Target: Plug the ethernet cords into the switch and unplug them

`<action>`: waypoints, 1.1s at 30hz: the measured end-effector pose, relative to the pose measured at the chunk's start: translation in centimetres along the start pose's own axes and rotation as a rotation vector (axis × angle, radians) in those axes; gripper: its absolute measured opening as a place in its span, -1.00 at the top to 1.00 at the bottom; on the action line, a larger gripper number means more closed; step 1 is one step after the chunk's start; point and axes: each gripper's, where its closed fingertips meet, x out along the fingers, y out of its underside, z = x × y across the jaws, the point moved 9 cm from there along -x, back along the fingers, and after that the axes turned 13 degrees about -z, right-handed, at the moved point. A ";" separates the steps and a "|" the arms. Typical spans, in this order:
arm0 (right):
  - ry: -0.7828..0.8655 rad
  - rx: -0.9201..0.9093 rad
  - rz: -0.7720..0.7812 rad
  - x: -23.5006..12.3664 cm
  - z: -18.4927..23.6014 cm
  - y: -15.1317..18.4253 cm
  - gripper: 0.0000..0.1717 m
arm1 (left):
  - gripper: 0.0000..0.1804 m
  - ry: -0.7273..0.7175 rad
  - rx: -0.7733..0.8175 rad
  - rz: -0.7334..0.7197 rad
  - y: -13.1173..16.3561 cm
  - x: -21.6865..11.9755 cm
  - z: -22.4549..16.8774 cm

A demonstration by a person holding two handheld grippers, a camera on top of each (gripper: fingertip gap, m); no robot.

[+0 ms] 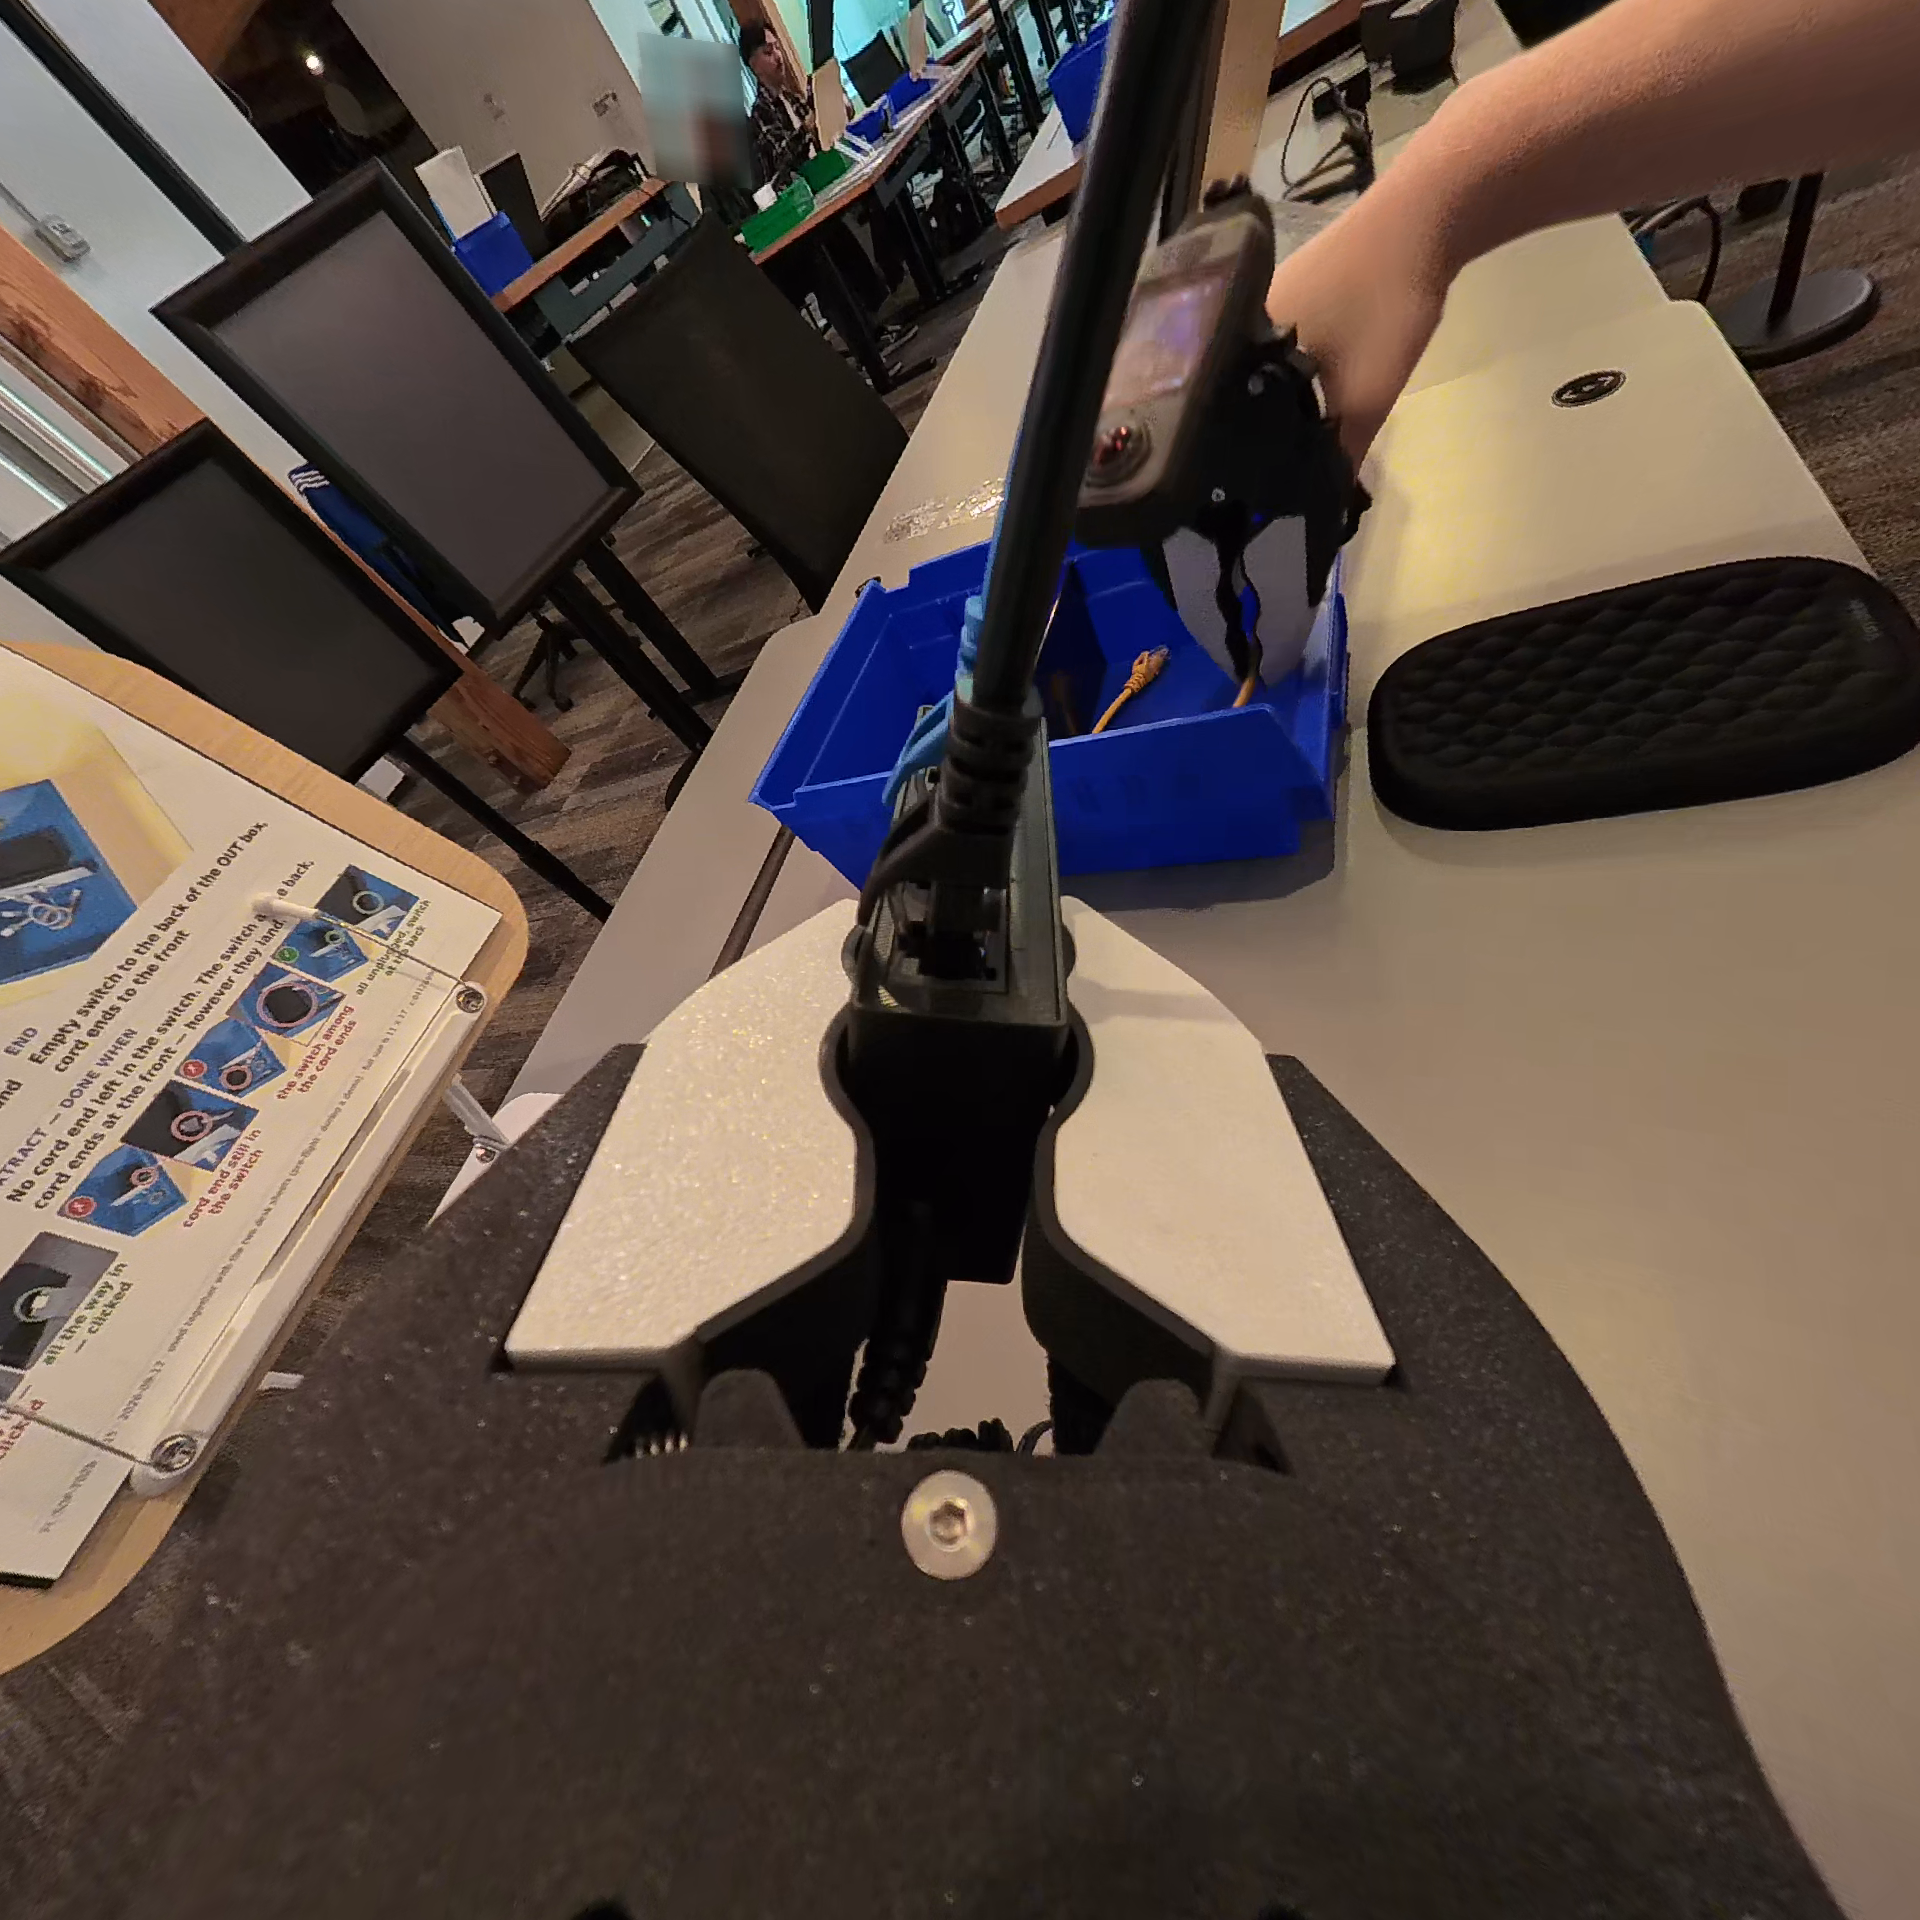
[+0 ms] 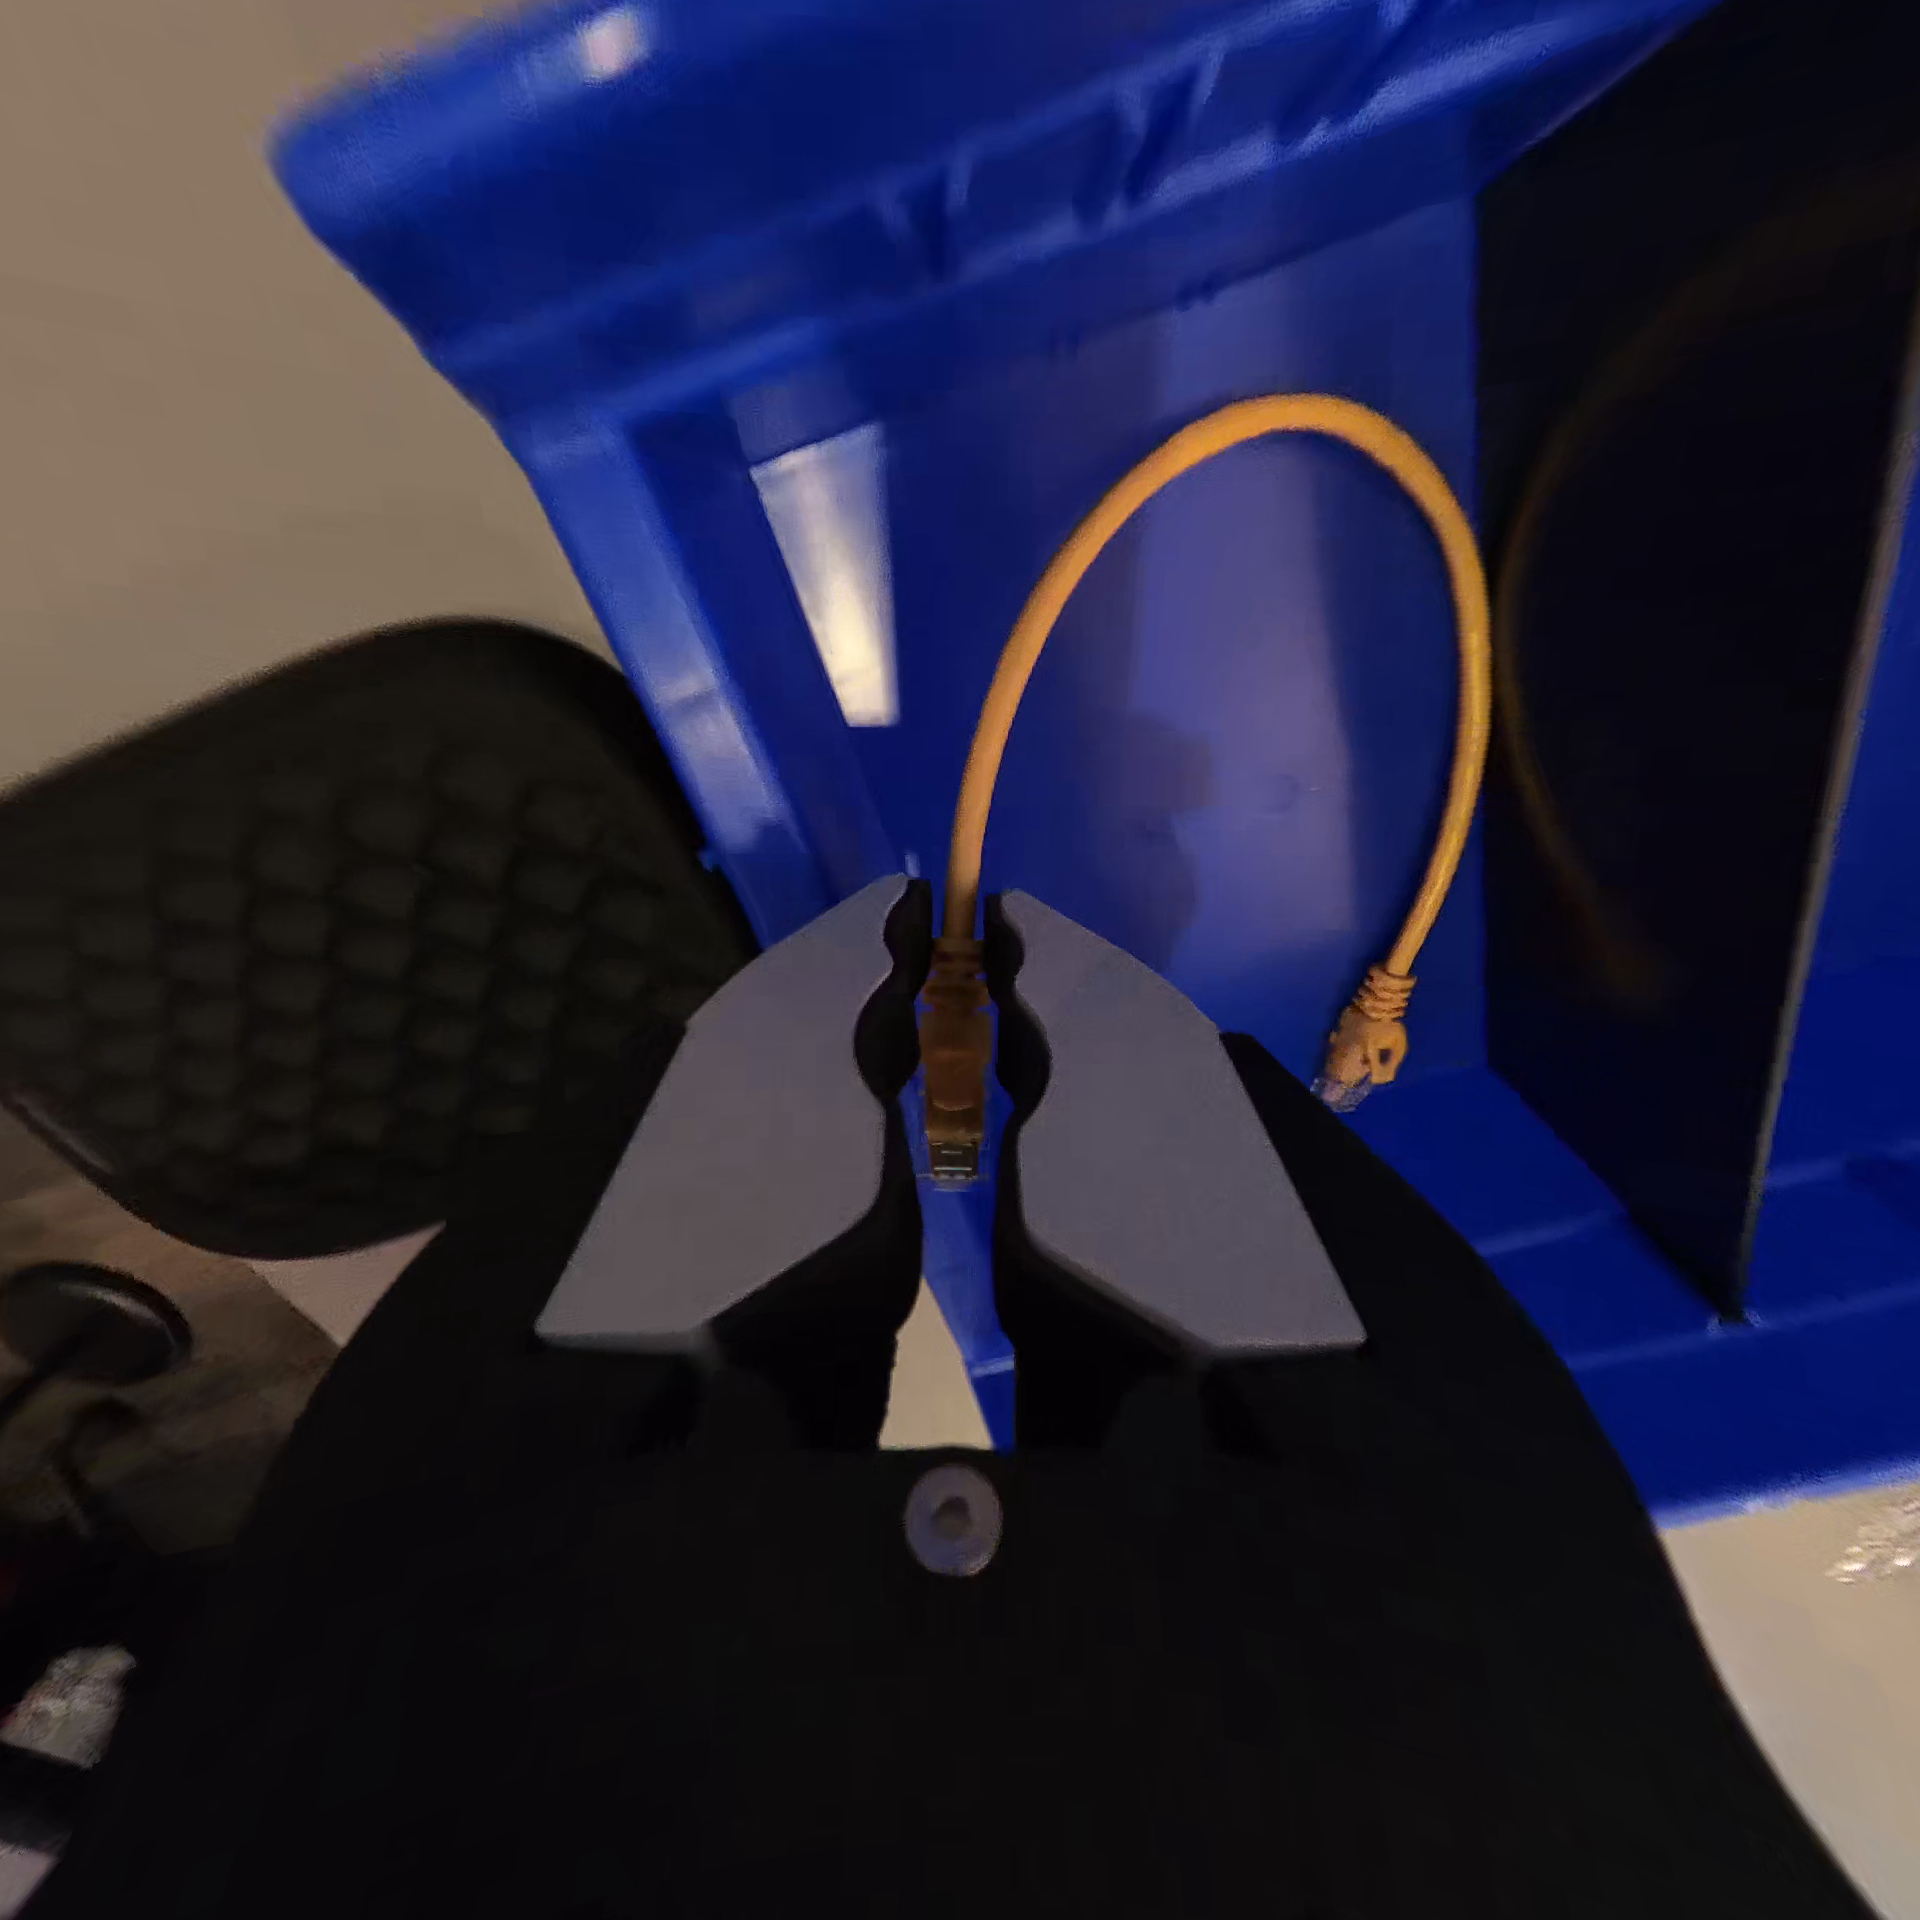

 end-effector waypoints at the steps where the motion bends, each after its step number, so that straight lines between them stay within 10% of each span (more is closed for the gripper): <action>1: -0.002 -0.030 0.018 0.5 -0.2 0.4 0.89 | 0.69 0.001 -0.003 -0.001 0.0 0.0 0.0; 11: 0.083 -0.094 0.019 0.6 -1.6 1.9 0.55 | 0.69 0.008 -0.010 -0.019 0.1 -0.1 0.2; 33: 0.388 -0.098 -0.123 -6.6 -1.2 2.8 0.62 | 0.69 -0.060 0.068 0.054 0.7 0.2 0.3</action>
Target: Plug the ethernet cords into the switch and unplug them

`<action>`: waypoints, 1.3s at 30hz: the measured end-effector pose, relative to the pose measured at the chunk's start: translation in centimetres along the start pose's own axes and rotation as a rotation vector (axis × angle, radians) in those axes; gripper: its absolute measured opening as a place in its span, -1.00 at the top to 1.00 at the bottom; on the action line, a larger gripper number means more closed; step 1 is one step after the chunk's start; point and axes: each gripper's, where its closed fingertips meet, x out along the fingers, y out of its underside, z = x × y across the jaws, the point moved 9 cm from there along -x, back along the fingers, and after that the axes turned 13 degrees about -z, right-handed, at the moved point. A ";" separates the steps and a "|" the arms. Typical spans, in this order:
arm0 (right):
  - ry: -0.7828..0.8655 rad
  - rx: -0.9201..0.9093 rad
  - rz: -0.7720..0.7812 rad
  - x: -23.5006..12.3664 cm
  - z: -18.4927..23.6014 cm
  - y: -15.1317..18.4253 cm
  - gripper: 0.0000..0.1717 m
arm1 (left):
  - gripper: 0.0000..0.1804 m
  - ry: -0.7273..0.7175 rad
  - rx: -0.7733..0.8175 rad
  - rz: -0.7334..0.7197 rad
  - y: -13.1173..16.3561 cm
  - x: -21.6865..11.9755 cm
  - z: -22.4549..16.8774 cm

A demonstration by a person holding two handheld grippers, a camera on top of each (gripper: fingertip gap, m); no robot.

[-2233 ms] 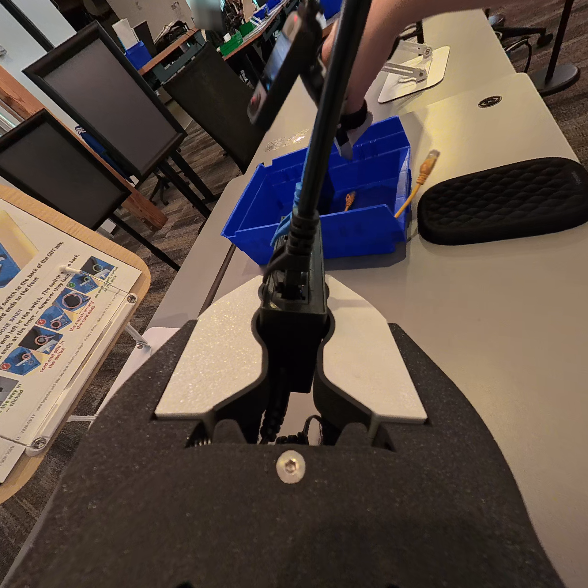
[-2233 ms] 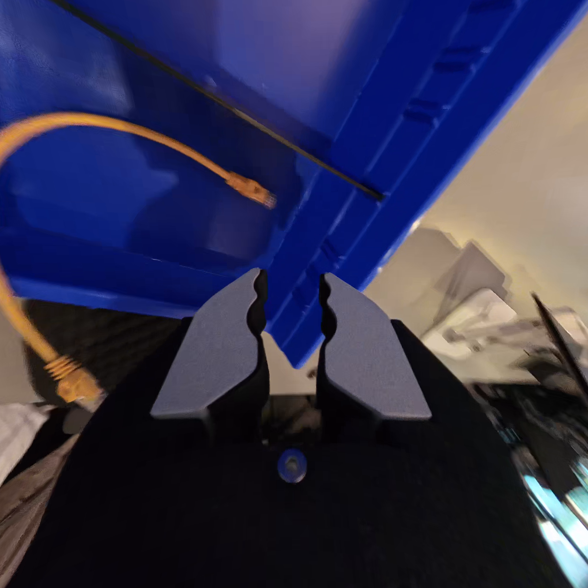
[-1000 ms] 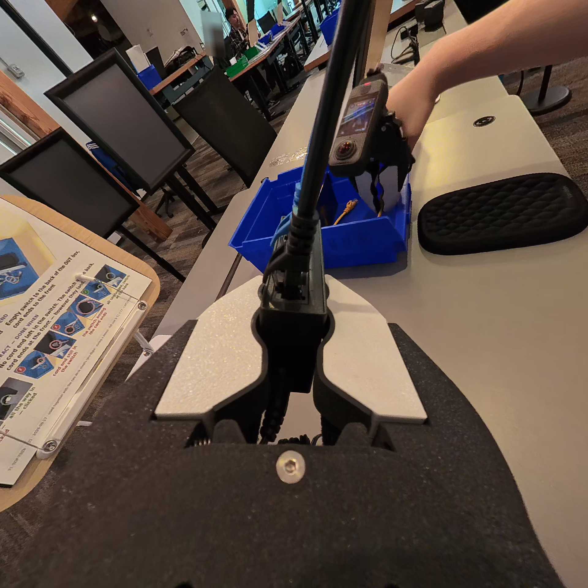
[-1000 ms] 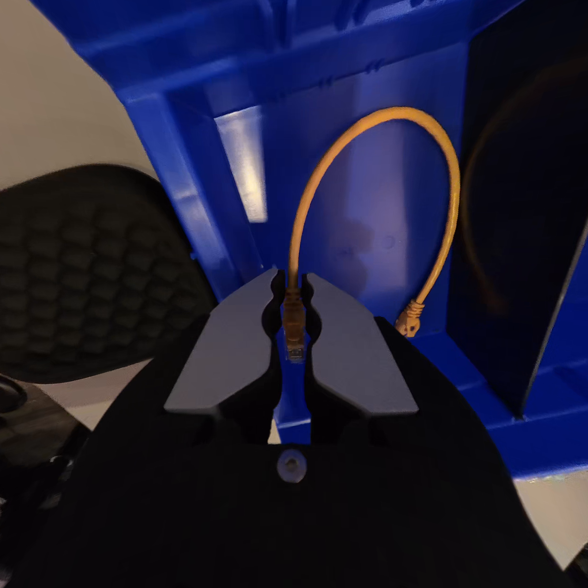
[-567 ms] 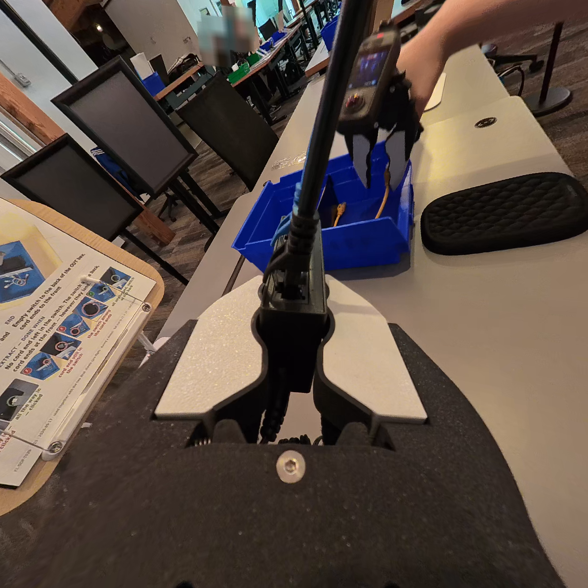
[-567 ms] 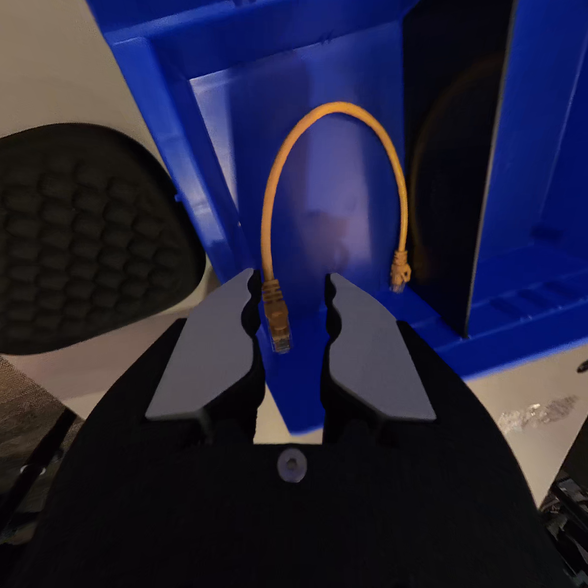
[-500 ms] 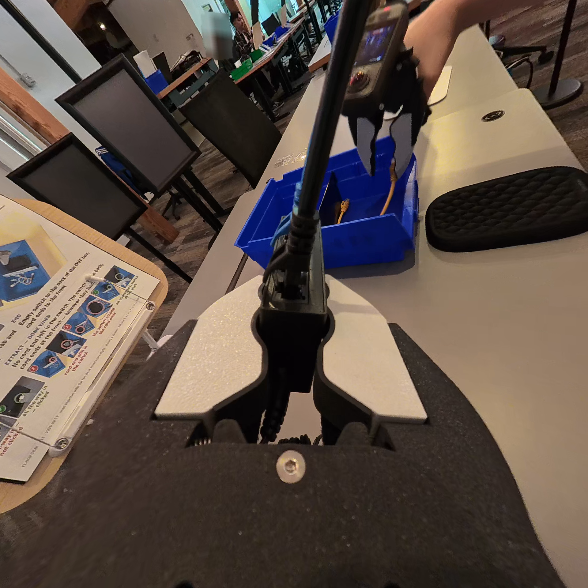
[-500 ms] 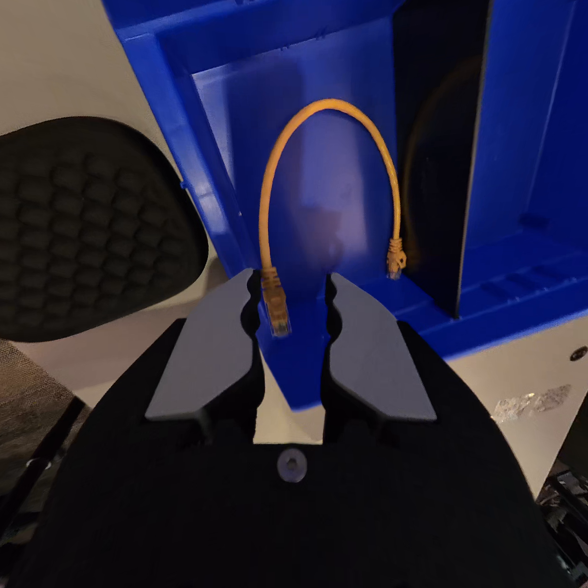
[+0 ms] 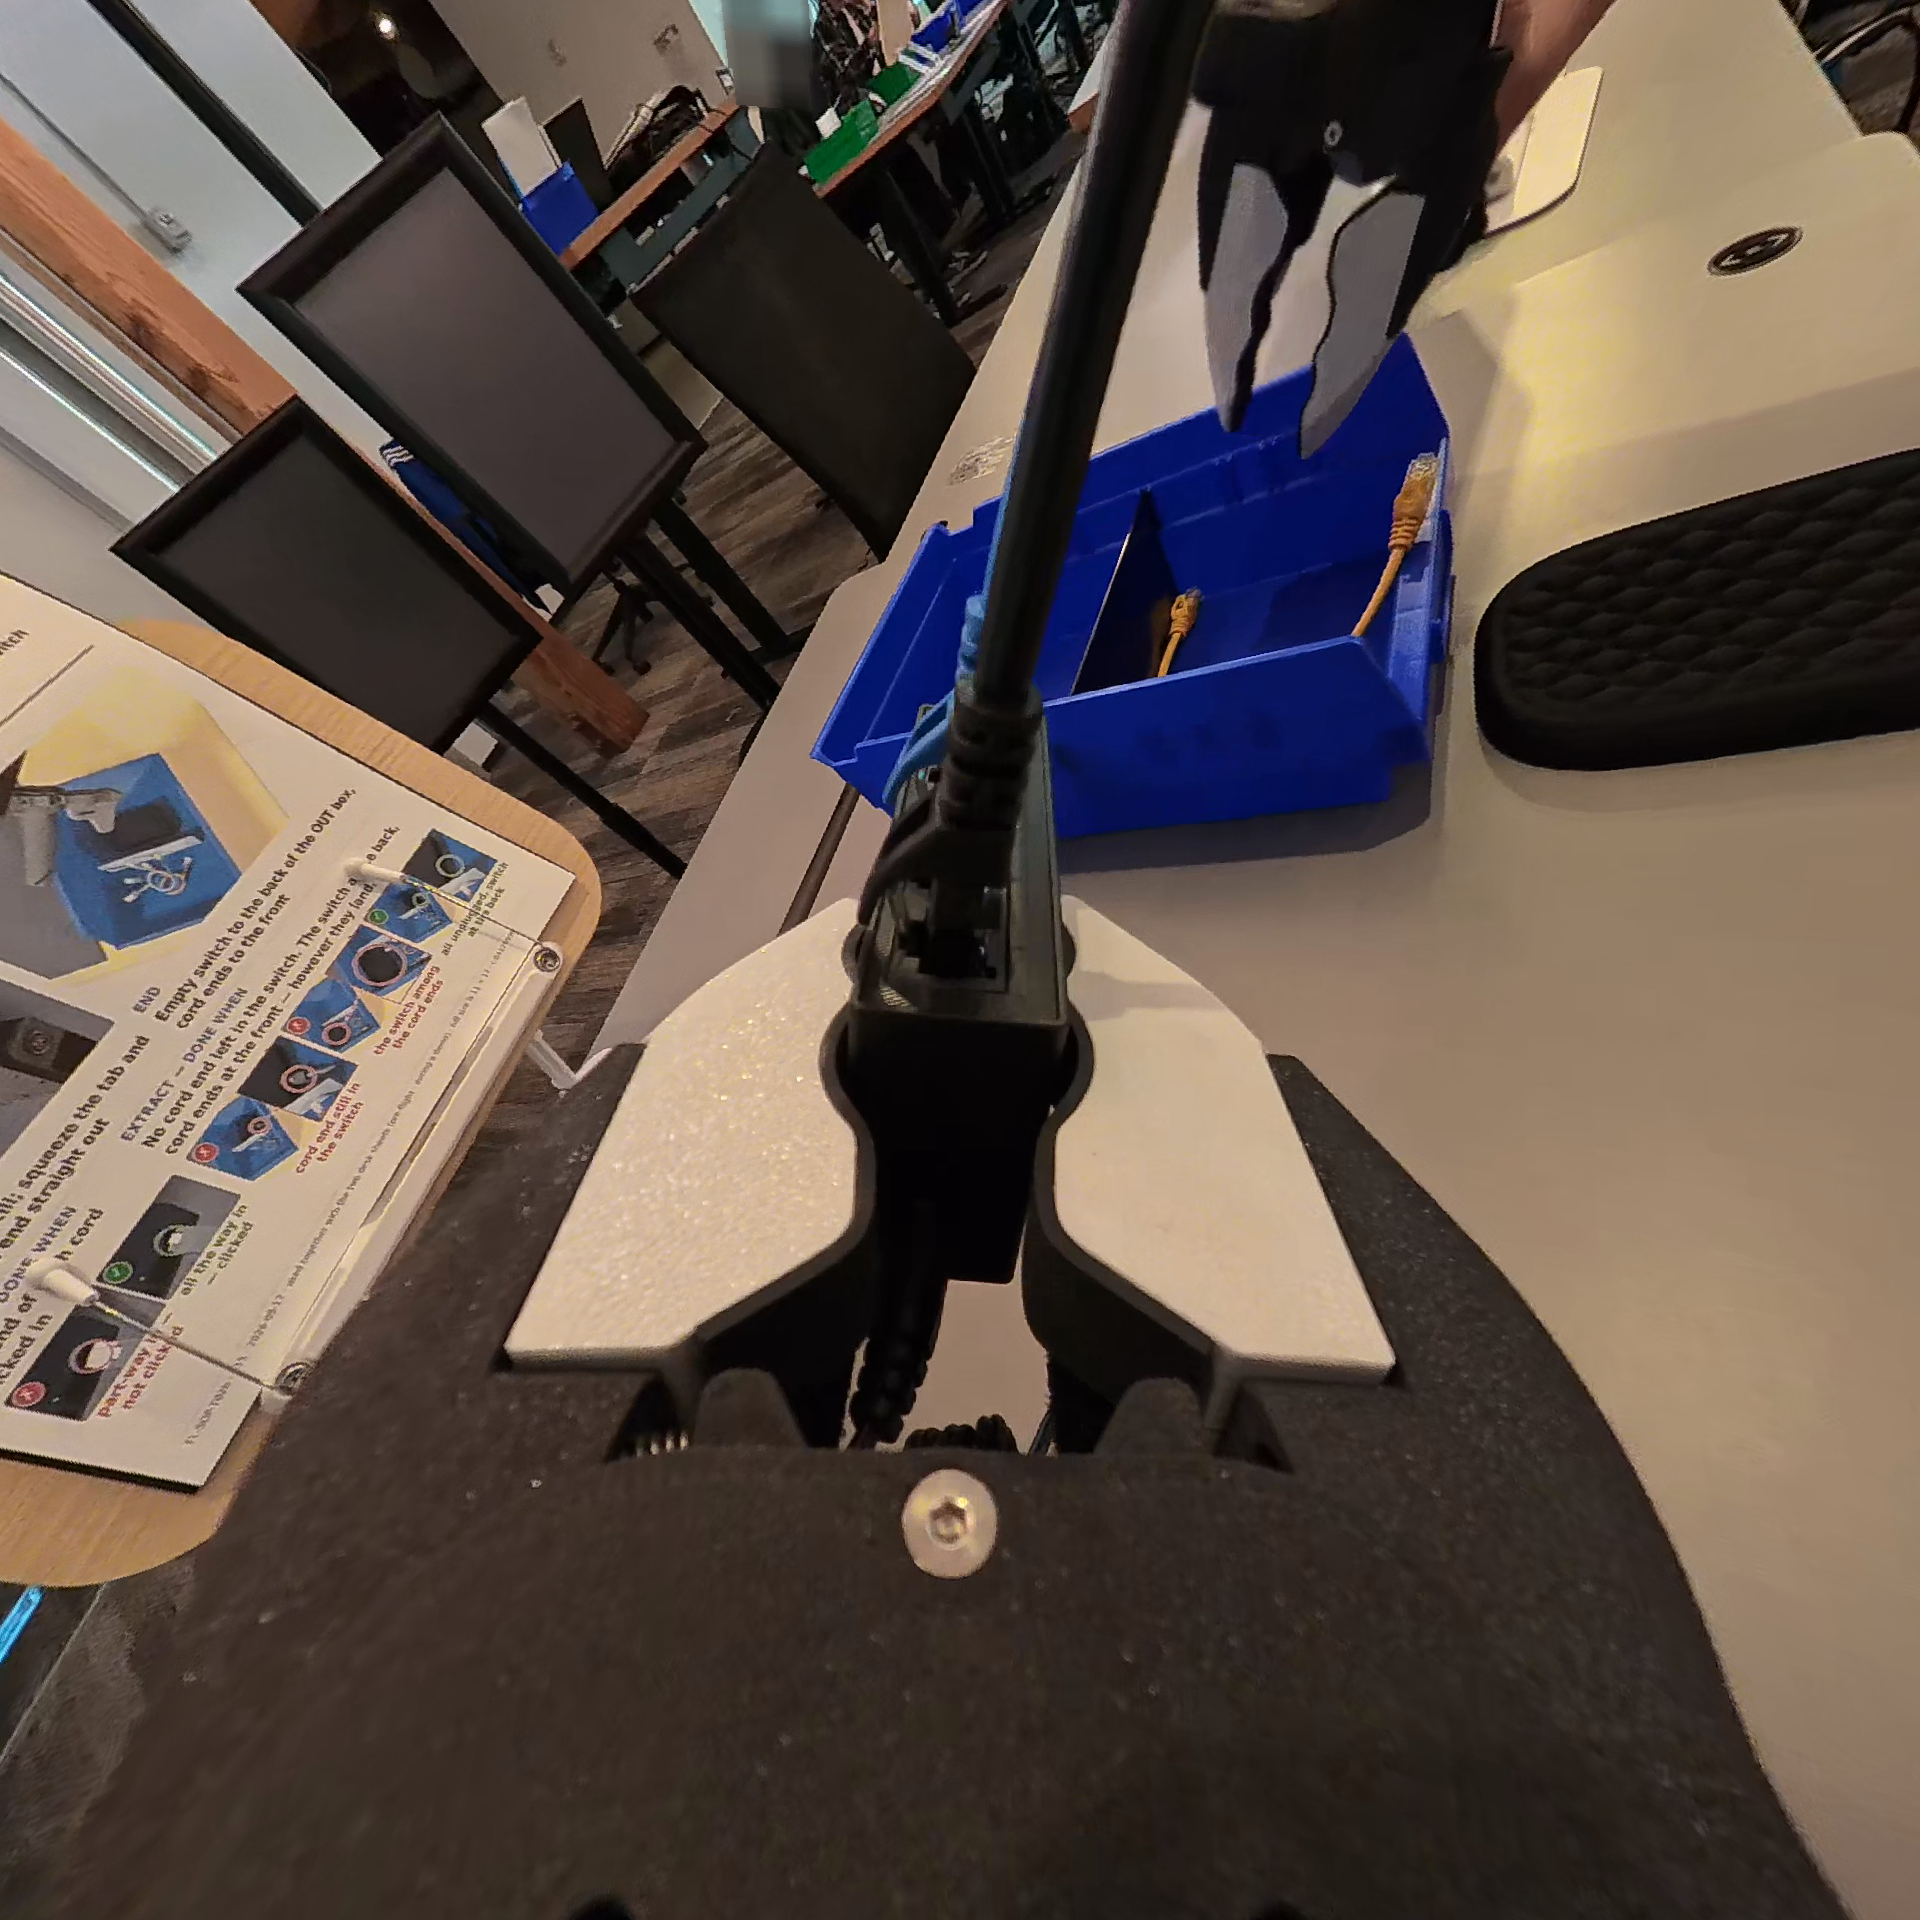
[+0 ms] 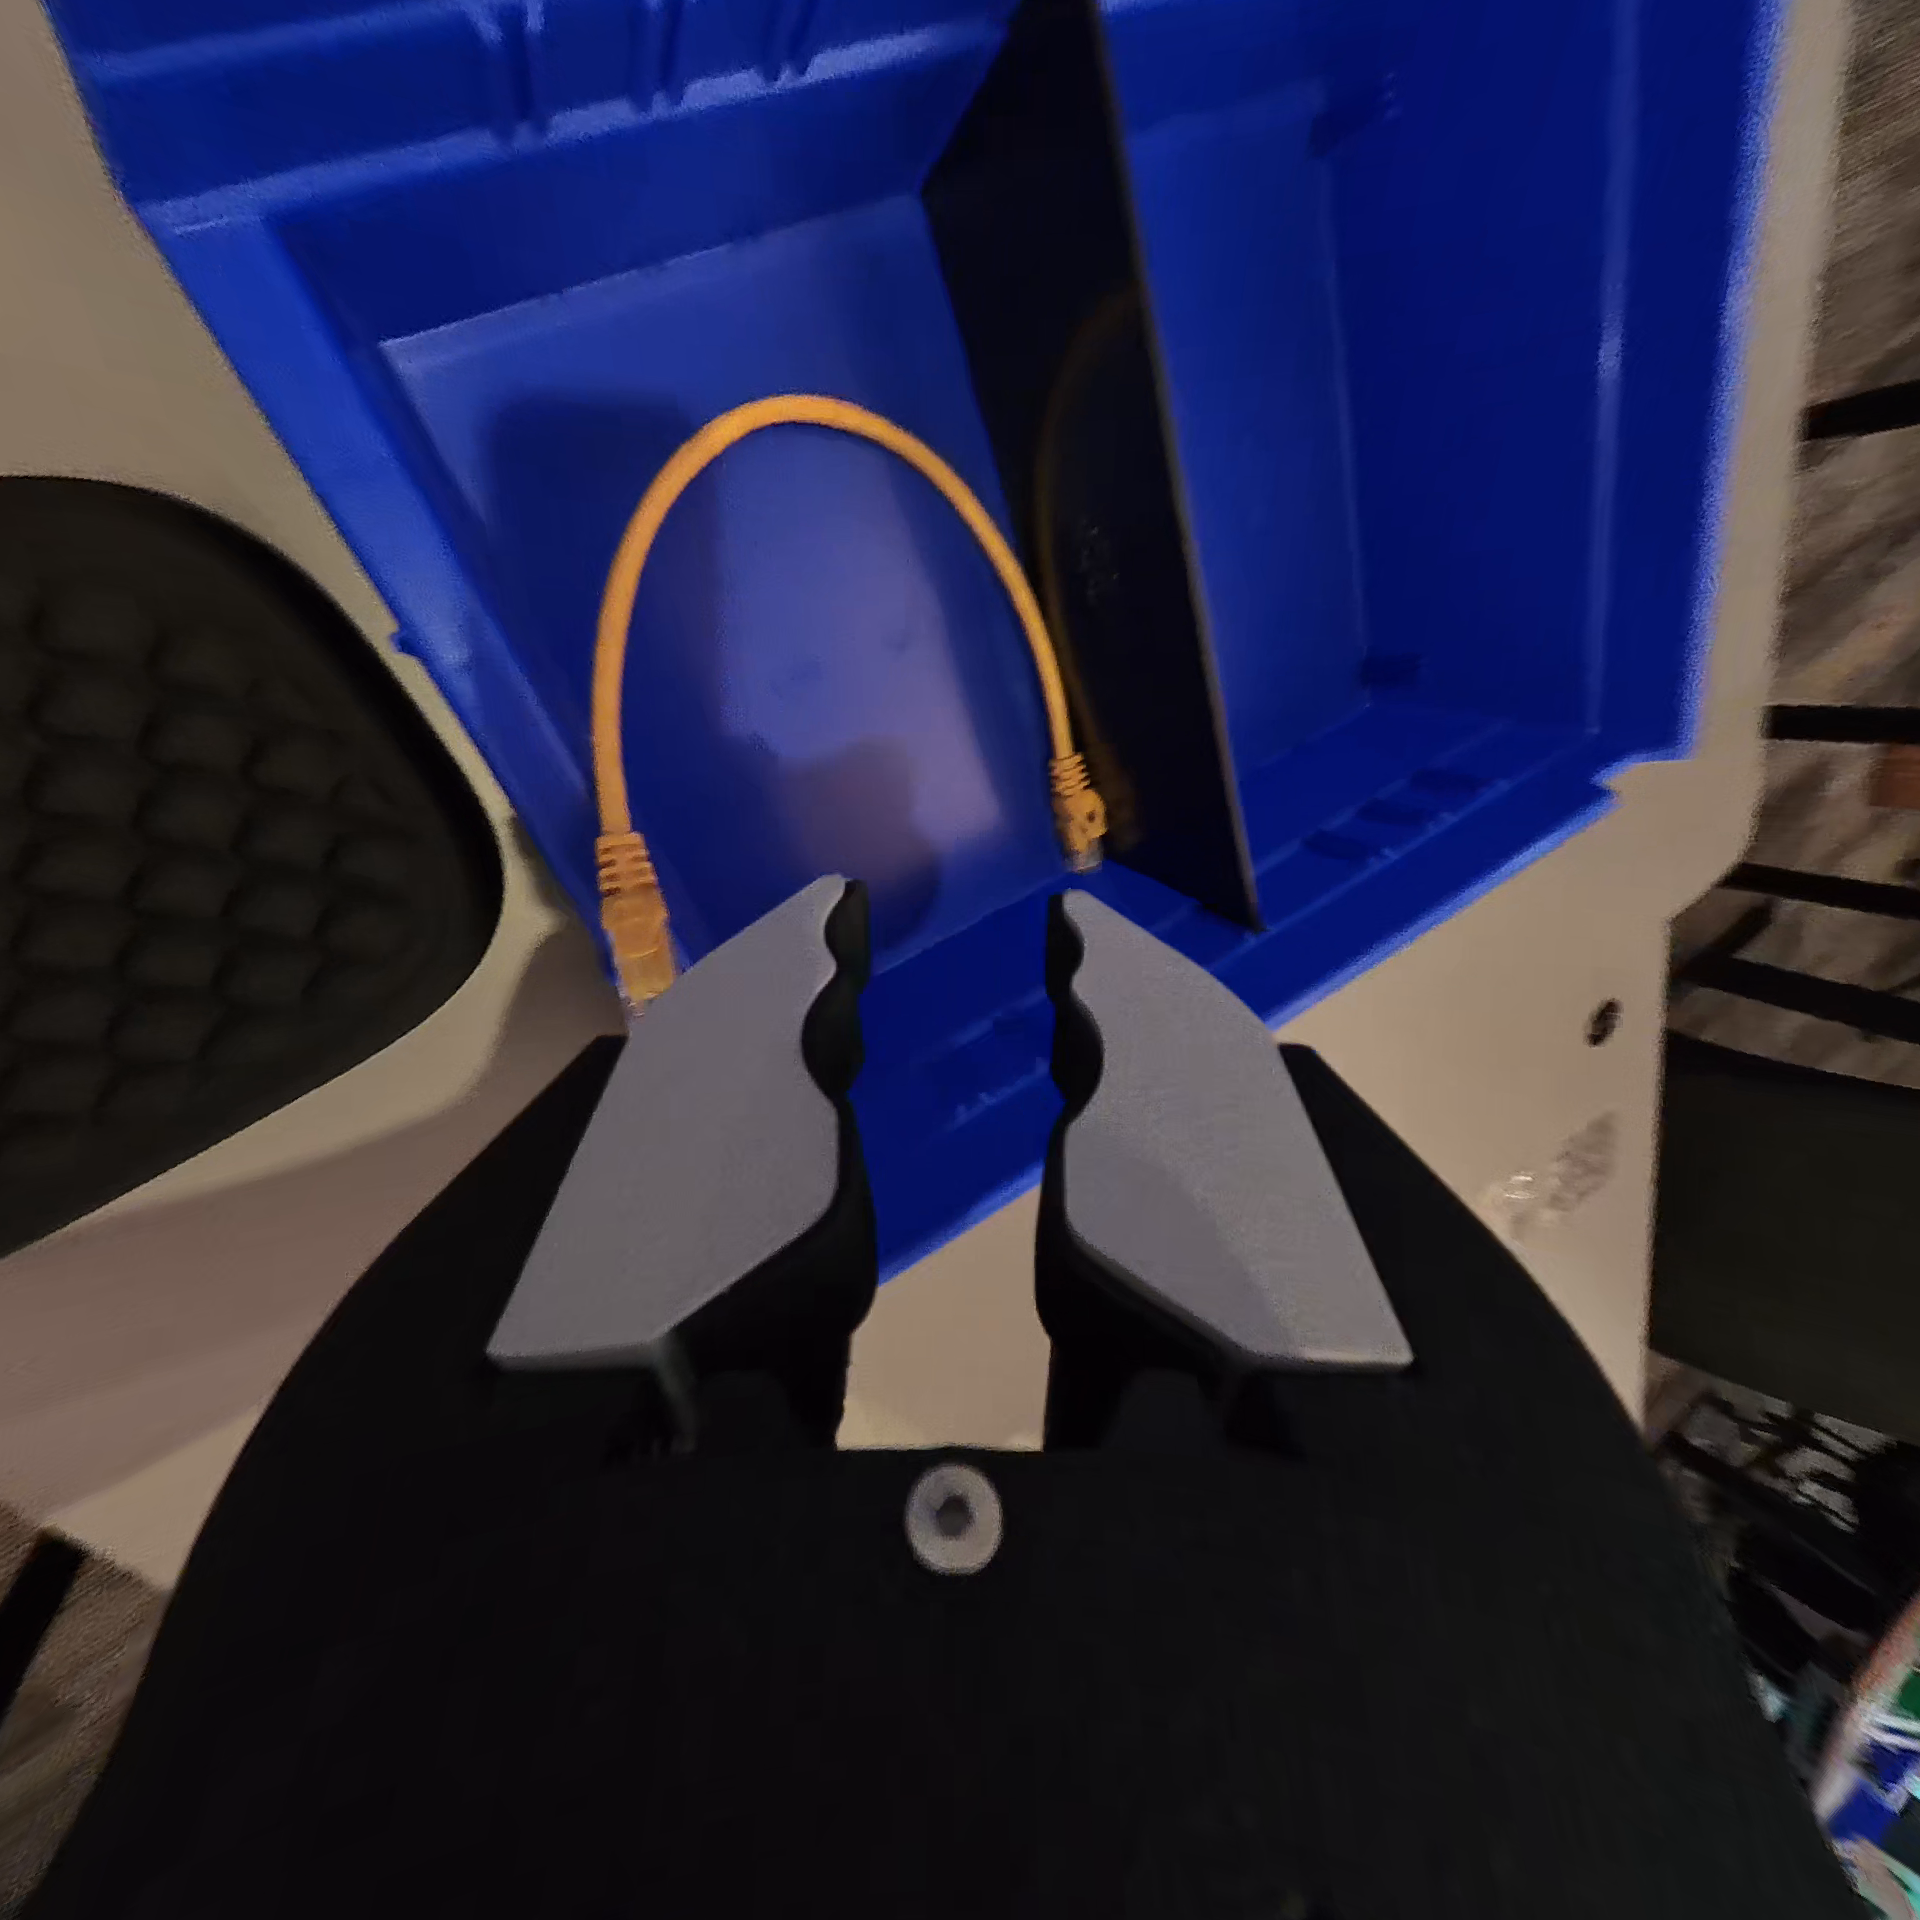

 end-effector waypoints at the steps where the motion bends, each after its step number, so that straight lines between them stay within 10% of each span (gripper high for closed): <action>1: 0.036 -0.018 -0.010 -0.3 -0.2 -0.3 0.62 | 0.69 0.003 0.002 0.001 0.0 0.0 0.0; 13: 0.186 -0.032 -0.293 -3.8 -0.2 -5.2 0.75 | 0.69 0.005 0.002 -0.011 -0.2 -0.2 0.0; 31: 0.082 0.002 -0.528 -4.9 0.9 -7.7 0.73 | 0.69 0.012 0.010 -0.011 -0.3 -0.1 -0.2; 39: -0.043 -0.163 -0.652 -6.4 3.6 -13.7 0.70 | 0.69 0.020 0.015 -0.012 -0.2 0.1 -0.4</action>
